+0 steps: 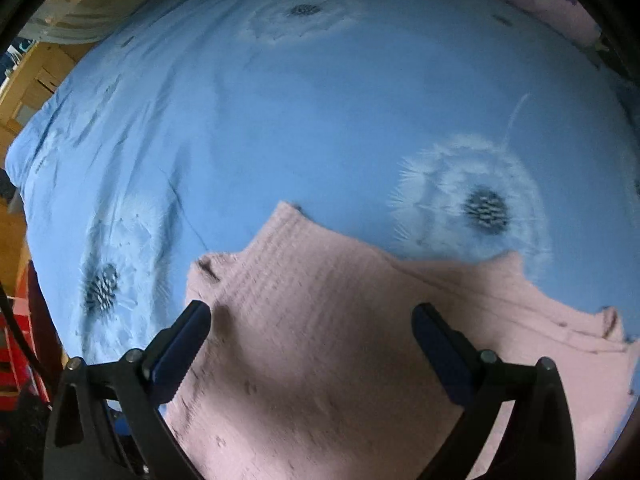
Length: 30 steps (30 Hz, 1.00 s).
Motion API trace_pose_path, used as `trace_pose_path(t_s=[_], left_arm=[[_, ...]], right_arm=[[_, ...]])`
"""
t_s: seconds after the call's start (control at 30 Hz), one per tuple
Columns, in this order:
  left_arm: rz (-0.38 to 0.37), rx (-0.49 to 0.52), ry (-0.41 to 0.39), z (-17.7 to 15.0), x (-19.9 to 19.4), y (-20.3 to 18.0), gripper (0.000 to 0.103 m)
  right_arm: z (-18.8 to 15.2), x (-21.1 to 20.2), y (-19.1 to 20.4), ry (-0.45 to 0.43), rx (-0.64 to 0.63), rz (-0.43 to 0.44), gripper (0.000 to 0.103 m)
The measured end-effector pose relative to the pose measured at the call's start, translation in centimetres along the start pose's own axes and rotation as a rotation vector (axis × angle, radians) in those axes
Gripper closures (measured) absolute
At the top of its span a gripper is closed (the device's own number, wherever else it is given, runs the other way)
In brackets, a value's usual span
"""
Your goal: Fold small clothes
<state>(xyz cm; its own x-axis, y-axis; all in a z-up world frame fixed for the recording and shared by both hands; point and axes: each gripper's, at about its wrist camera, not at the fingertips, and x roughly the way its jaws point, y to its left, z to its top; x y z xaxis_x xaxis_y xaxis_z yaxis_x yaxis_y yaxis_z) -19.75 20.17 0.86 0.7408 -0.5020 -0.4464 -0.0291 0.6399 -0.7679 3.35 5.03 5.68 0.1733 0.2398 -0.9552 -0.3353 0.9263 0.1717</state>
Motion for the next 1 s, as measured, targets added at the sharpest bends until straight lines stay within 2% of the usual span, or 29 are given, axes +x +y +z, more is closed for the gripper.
trace_pose_path(t_s=[0.03,0.1,0.2,0.27,0.3,0.37,0.4,0.47,0.5,0.6,0.67,0.7,0.73,0.77,0.83,1.0], left_arm=[[-0.074,-0.074,-0.01,-0.2,-0.6,0.9,0.048],[-0.175,-0.213,-0.024,-0.4,-1.9,3.2,0.048],[-0.226,-0.317,-0.08,-0.3,-4.0,5.2,0.048],[-0.227,-0.297,-0.136,0.1,-4.7,4.9,0.043],[-0.236,-0.281,-0.14,0.5,-4.4,4.5,0.039],[-0.27,-0.258,-0.113,1.1,-3.0,3.7,0.038],[-0.257,-0.243,-0.085,1.3,-2.0,3.4,0.038],[-0.165,-0.198,-0.018,1.5,0.6,2.4,0.038],[-0.144,-0.174,-0.021,1.6,0.9,2.0,0.038],[-0.14,-0.103,0.001,1.5,1.7,0.5,0.039],[-0.135,-0.105,0.03,1.3,2.0,0.5,0.058],[-0.153,-0.133,0.055,1.2,2.3,0.7,0.081],[-0.171,-0.161,0.073,1.0,2.6,0.9,0.09],[-0.203,-0.195,0.085,1.0,2.7,1.3,0.092],[-0.237,-0.224,0.094,0.8,2.5,1.5,0.102],[-0.239,-0.241,0.096,0.4,2.3,1.4,0.103]], right_arm=[[-0.3,-0.4,-0.1,0.007,-0.003,0.003,0.001],[-0.8,-0.9,-0.7,0.015,-0.002,0.017,0.001],[-1.5,-1.2,-1.2,0.023,-0.003,-0.001,0.001],[-1.7,-0.8,-1.5,0.049,0.005,-0.015,0.001],[-1.4,-0.4,-1.3,0.067,0.006,-0.021,0.001],[-1.9,-0.1,-1.8,0.09,0.004,-0.028,0.001],[-2.0,0.0,-2.0,0.095,0.004,-0.032,0.001],[-2.0,0.4,-2.6,0.106,0.022,-0.035,0.001],[-1.9,0.5,-2.8,0.109,0.032,-0.032,0.001],[-1.5,0.2,-3.5,0.104,0.067,-0.017,0.001],[-1.4,-0.7,-3.6,0.078,0.09,0.018,0.001],[-1.2,-1.1,-3.5,0.067,0.102,0.048,0.001],[-1.0,-1.4,-3.2,0.058,0.115,0.082,0.001],[-0.8,-1.6,-2.6,0.055,0.116,0.101,0.001],[-0.6,-1.4,-1.0,0.06,0.081,0.076,0.001],[0.4,0.7,4.4,0.133,-0.047,-0.007,0.001]])
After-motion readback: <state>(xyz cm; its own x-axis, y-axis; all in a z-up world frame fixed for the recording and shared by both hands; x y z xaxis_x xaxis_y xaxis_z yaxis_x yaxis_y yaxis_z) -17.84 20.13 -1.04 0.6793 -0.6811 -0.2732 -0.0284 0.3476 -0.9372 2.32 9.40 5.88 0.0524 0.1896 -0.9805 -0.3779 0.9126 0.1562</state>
